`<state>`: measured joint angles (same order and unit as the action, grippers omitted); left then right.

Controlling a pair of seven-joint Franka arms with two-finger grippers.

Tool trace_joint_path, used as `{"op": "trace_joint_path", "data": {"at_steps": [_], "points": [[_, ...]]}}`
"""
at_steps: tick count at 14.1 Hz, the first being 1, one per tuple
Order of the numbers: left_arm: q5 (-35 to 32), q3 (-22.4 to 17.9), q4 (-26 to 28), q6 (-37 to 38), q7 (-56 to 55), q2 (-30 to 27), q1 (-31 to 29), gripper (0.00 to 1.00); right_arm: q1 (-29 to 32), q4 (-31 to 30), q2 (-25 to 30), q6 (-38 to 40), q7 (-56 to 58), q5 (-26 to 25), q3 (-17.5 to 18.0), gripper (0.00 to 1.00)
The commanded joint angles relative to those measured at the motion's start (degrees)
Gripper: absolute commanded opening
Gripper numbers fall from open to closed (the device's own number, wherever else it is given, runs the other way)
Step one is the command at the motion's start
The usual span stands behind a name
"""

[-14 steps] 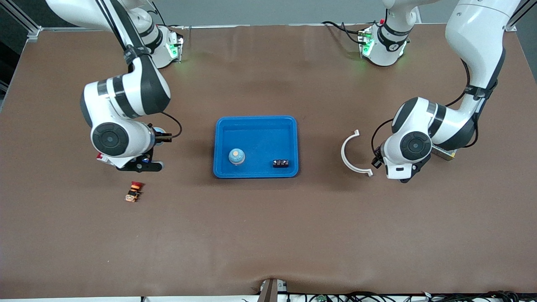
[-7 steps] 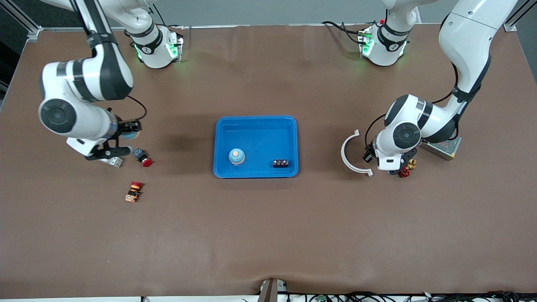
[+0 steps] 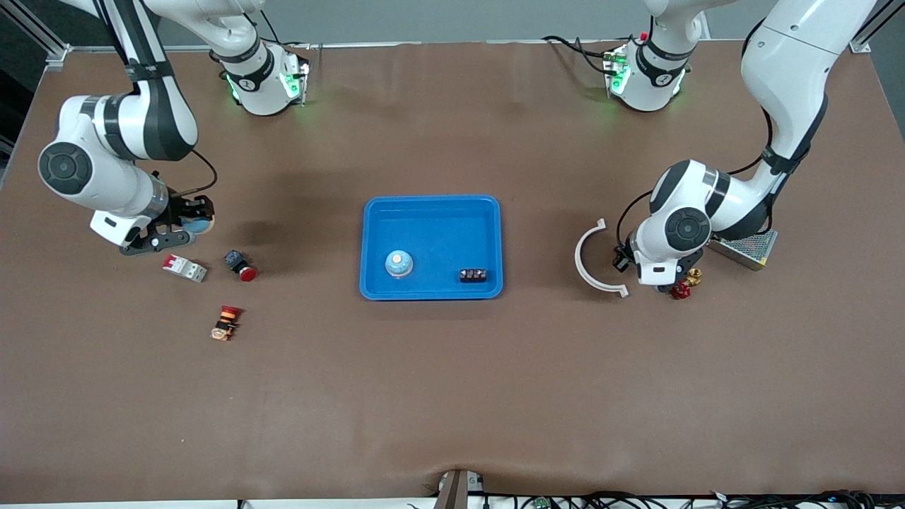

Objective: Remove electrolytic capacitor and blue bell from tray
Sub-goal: 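Lower the bell beside the buttons while the left gripper lowers the capacitor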

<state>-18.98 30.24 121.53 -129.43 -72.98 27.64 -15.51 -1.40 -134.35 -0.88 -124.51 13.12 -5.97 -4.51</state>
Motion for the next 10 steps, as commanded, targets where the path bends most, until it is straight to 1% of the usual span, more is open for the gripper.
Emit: {"op": "trace_joint_path", "data": {"at_steps": [1,2,3,5,6,8,10], "points": [[-0.10,1.14,-0.33,0.41,-0.84,-2.41,-0.84,1.00,4.37,-6.87,2.64,-8.52,4.80,-1.06,0.82,0.00],[0.34,1.92,-1.38,1.28,-1.28,-3.29,-0.58,1.00,5.78,-8.28,2.46,-11.34,6.47,-1.33,0.82,0.00],[0.43,3.58,-3.56,3.38,-2.24,-3.30,-0.67,1.00,7.18,-9.43,2.29,-13.98,7.70,-2.20,0.82,0.00],[0.52,6.31,-9.71,8.73,-5.75,-2.69,0.03,1.00,8.86,-10.93,1.59,-17.59,8.77,-3.52,0.82,0.00],[0.52,7.80,-12.26,9.89,-7.51,-2.42,0.65,1.00,9.39,-12.15,1.15,-19.78,8.86,-3.70,0.82,0.00],[1.74,8.70,-15.79,10.43,-12.16,-1.46,3.19,1.00,10.09,-15.23,-0.34,-25.84,8.86,-3.70,0.82,0.00],[2.72,8.61,-19.38,10.43,-19.27,0.82,7.49,1.00,11.24,-16.82,-2.88,-30.76,8.77,-3.70,0.82,0.00]]}}
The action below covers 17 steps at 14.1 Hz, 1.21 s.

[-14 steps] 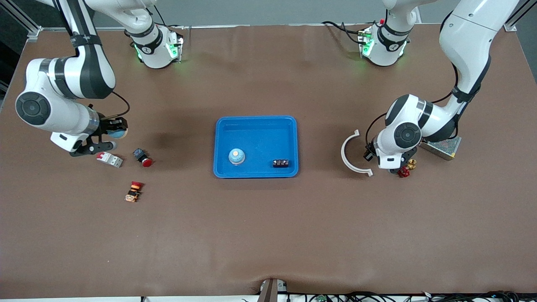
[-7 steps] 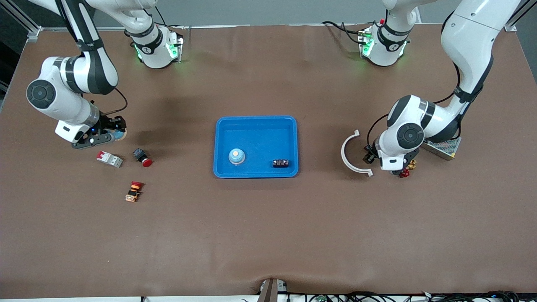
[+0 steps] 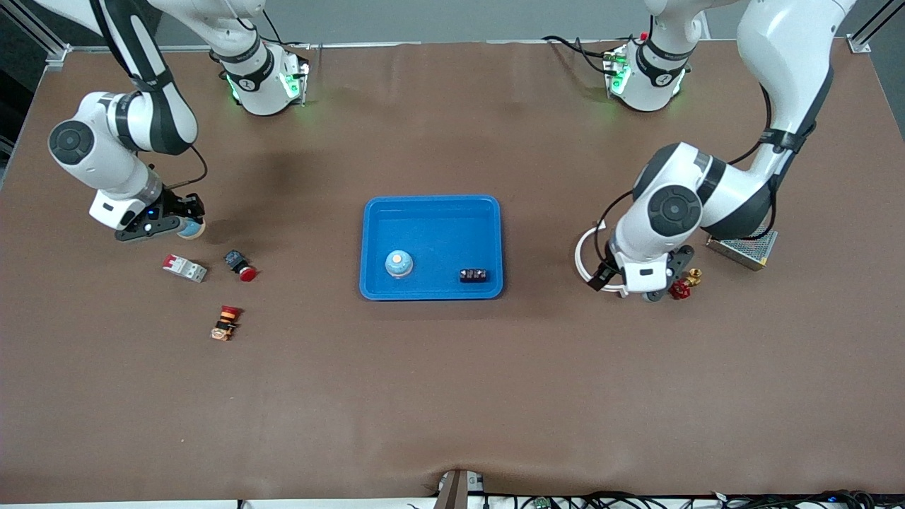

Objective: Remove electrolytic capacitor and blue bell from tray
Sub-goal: 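Release the capacitor near the white arc while the right gripper releases the bell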

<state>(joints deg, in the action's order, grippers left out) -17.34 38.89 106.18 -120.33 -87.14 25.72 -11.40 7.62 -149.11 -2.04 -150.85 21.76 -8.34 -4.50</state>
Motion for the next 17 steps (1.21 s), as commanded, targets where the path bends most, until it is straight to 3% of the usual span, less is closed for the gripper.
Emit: {"op": "trace_joint_path", "data": {"at_steps": [1,4,8,9,10,11,15,17], "points": [[1.25,-0.13,-6.22,1.16,-8.72,4.50,5.32,1.00,2.66,-2.84,-3.30,-7.68,0.13,-1.33,0.81,0.00],[0.38,-0.39,-11.86,-0.68,-21.89,9.95,11.38,1.00,3.54,-4.08,-9.01,-16.65,0.22,-1.33,0.81,0.00],[0.38,-2.93,-13.01,-6.83,-36.49,12.60,17.37,0.99,4.15,-4.08,-11.05,-18.61,0.13,-1.33,0.90,0.00],[0.38,-4.16,-13.01,-8.76,-39.66,13.04,18.95,0.97,4.33,-4.08,-11.31,-18.52,0.04,-1.33,0.90,0.09],[0.38,-5.56,-12.93,-10.86,-42.91,13.56,20.79,0.91,4.59,-3.99,-11.40,-18.52,-0.05,-1.33,0.90,0.94],[0.29,-7.23,-12.93,-12.54,-45.55,14.00,22.64,0.91,4.94,-3.99,-11.32,-18.52,0.04,-1.33,0.90,1.00],[0.38,-14.35,-13.01,-17.73,-52.94,15.50,30.81,0.81,4.25,-3.82,-9.22,-16.51,0.22,-1.33,1.07,1.00],[0.38,-16.64,-13.01,-18.35,-54.19,16.29,33.45,0.78,3.28,-2.68,-4.48,-8.02,0.31,-1.33,1.34,1.00]]}}
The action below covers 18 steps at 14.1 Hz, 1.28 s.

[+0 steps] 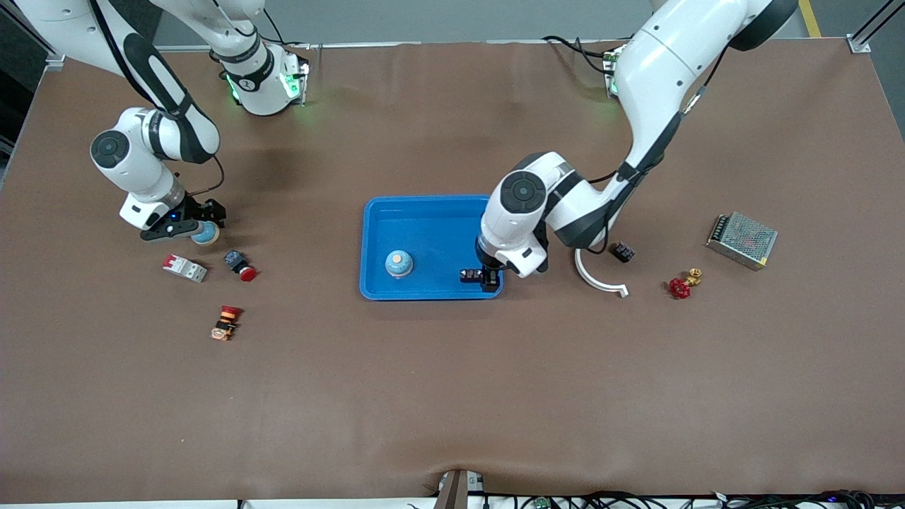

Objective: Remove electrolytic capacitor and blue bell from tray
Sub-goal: 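Release the capacitor near the white arc while the right gripper releases the bell, then grasp the second capacitor in the tray while the right gripper reaches the bell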

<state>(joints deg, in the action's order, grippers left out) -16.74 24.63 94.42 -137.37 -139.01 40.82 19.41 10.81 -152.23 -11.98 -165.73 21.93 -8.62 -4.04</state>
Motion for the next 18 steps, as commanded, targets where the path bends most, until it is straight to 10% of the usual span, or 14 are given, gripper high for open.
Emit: {"op": "trace_joint_path", "data": {"at_steps": [1,7,15,18], "points": [[-0.22,-2.74,-1.25,-1.50,-2.31,1.62,3.34,0.76,-0.87,1.83,8.35,13.09,-0.31,-1.04,0.96,1.00],[-0.22,-3.00,-1.25,-3.17,-2.40,2.94,4.14,0.68,-16.83,15.98,16.29,48.63,-27.81,-0.34,1.40,1.00],[-0.31,-5.73,-2.04,-4.84,-2.23,5.14,6.69,0.64,-31.80,25.66,10.06,42.61,-56.18,20.57,1.31,1.00],[-1.80,-5.73,-2.13,-5.10,-2.23,5.76,7.04,0.37,-36.11,29.60,4.53,37.95,-68.12,20.49,1.31,1.00]]}}
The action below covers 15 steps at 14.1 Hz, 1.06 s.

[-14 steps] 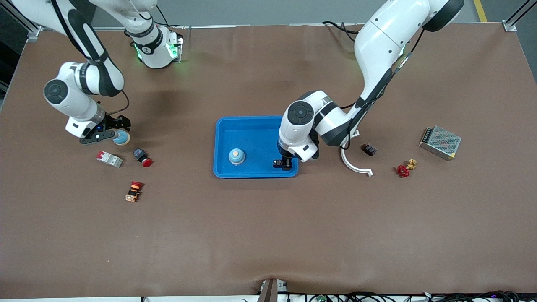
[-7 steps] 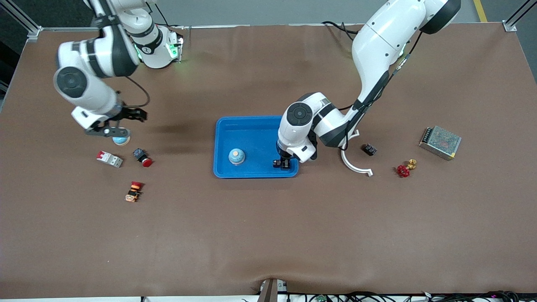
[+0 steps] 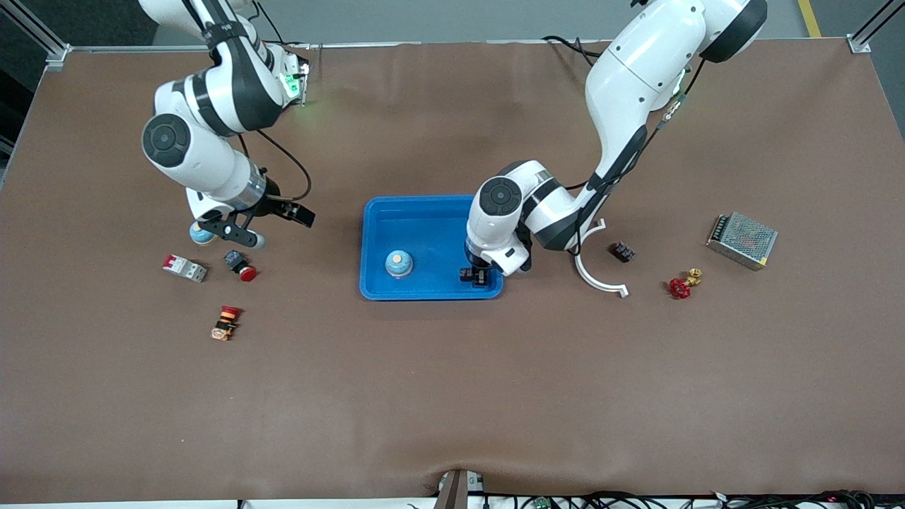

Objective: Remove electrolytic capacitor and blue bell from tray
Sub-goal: 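Grasp the second capacitor in the tray while the right gripper reaches the bell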

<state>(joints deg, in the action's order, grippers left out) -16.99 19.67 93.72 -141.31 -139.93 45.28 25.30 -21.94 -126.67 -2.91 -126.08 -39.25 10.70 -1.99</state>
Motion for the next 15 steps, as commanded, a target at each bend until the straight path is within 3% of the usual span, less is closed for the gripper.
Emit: {"op": "trace_joint_path", "data": {"at_steps": [1,2,3,6,10,15], "points": [[-1.55,-0.77,-1.44,-1.16,-1.22,1.22,1.15,0.23,-5.28,5.81,-7.00,-3.72,-11.25,0.90,-0.82,1.00],[-1.64,-0.68,-1.44,-1.08,-0.79,0.95,0.98,0.02,-6.87,7.74,-9.46,-5.48,-15.21,0.73,-0.82,1.00],[-1.90,-0.68,-1.79,-0.99,-0.61,0.52,0.89,0.00,-8.19,10.02,-11.92,-6.71,-18.73,0.55,-0.82,1.00],[-5.94,-0.33,-4.85,7.41,1.05,-1.94,0.80,0.00,-11.10,16.61,-18.26,-7.69,-26.56,-0.32,-1.00,1.00],[-5.16,0.11,-6.62,18.68,11.84,-7.11,-0.77,0.00,-13.30,21.38,-24.85,-8.04,-34.31,-7.00,-0.91,1.00],[1.35,1.87,-5.92,24.75,33.28,-11.70,-14.12,0.00,-14.44,24.71,-33.38,-12.52,-35.63,-7.01,-0.82,1.00]]}}
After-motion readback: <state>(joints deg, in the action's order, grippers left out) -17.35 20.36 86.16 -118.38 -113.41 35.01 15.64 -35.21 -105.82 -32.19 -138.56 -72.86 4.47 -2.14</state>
